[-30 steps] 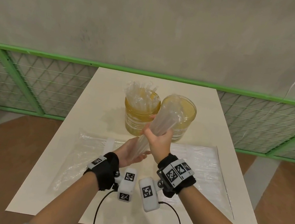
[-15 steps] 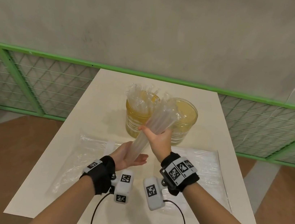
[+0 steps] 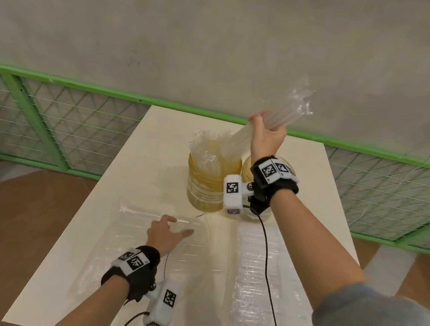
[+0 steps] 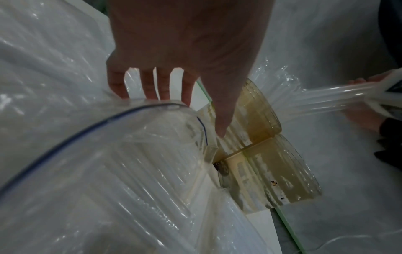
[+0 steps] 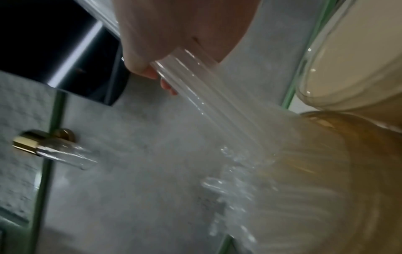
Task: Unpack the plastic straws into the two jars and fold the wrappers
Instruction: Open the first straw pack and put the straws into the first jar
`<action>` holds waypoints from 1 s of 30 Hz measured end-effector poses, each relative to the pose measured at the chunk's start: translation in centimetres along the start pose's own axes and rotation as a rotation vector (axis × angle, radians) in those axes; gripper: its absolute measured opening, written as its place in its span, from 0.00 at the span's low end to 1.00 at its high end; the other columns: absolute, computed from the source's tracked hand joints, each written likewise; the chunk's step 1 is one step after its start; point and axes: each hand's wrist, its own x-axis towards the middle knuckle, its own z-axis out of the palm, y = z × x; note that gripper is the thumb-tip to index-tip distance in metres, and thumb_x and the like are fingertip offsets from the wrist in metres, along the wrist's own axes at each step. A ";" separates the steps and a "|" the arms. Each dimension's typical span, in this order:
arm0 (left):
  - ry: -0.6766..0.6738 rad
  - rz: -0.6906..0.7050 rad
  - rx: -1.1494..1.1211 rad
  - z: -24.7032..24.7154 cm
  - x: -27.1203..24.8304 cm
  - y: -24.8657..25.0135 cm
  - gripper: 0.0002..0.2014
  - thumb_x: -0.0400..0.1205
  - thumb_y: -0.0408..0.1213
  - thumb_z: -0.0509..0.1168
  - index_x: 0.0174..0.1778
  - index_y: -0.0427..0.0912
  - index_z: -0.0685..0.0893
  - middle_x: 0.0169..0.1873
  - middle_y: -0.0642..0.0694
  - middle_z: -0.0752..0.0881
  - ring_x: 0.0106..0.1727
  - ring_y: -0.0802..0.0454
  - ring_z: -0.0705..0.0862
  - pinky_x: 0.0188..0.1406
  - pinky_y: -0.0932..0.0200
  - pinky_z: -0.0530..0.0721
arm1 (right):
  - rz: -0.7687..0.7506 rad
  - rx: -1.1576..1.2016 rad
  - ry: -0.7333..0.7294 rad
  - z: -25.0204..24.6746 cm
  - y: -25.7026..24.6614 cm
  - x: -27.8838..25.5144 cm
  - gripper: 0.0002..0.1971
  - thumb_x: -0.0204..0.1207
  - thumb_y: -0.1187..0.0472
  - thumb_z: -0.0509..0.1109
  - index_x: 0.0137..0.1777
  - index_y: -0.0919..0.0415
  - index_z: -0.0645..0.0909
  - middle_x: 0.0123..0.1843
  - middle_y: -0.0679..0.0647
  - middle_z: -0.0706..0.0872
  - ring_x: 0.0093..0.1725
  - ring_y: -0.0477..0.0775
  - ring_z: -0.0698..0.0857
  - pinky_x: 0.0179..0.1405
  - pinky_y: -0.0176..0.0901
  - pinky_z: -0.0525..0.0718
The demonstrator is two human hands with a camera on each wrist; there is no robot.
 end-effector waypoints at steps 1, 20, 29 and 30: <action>-0.031 -0.023 -0.003 0.0 0.1 -0.1 0.26 0.69 0.49 0.77 0.59 0.43 0.77 0.56 0.40 0.76 0.62 0.42 0.77 0.64 0.49 0.78 | 0.014 -0.036 -0.014 0.3 1.0 0.2 0.10 0.68 0.70 0.73 0.48 0.63 0.81 0.39 0.50 0.85 0.41 0.52 0.85 0.43 0.44 0.86; -0.069 0.011 -0.057 1.2 1.7 -1.3 0.09 0.74 0.33 0.72 0.47 0.39 0.82 0.48 0.43 0.82 0.51 0.48 0.79 0.50 0.59 0.75 | -0.029 -0.632 -0.422 -0.3 6.8 0.0 0.37 0.60 0.49 0.82 0.67 0.63 0.74 0.61 0.58 0.83 0.61 0.58 0.82 0.62 0.54 0.83; -0.072 0.020 -0.042 1.2 2.0 -1.0 0.07 0.74 0.31 0.71 0.46 0.39 0.82 0.46 0.44 0.83 0.49 0.48 0.79 0.51 0.60 0.74 | -0.251 -0.483 -0.405 -2.2 4.5 0.2 0.56 0.56 0.52 0.86 0.81 0.51 0.54 0.74 0.54 0.72 0.74 0.51 0.70 0.74 0.43 0.67; -0.071 0.022 -0.042 1.1 2.0 -1.0 0.07 0.74 0.31 0.71 0.46 0.39 0.82 0.46 0.44 0.83 0.49 0.48 0.79 0.51 0.60 0.74 | -0.311 -0.493 -0.393 -2.3 4.4 0.3 0.54 0.58 0.51 0.85 0.80 0.51 0.55 0.75 0.53 0.71 0.76 0.51 0.68 0.75 0.44 0.66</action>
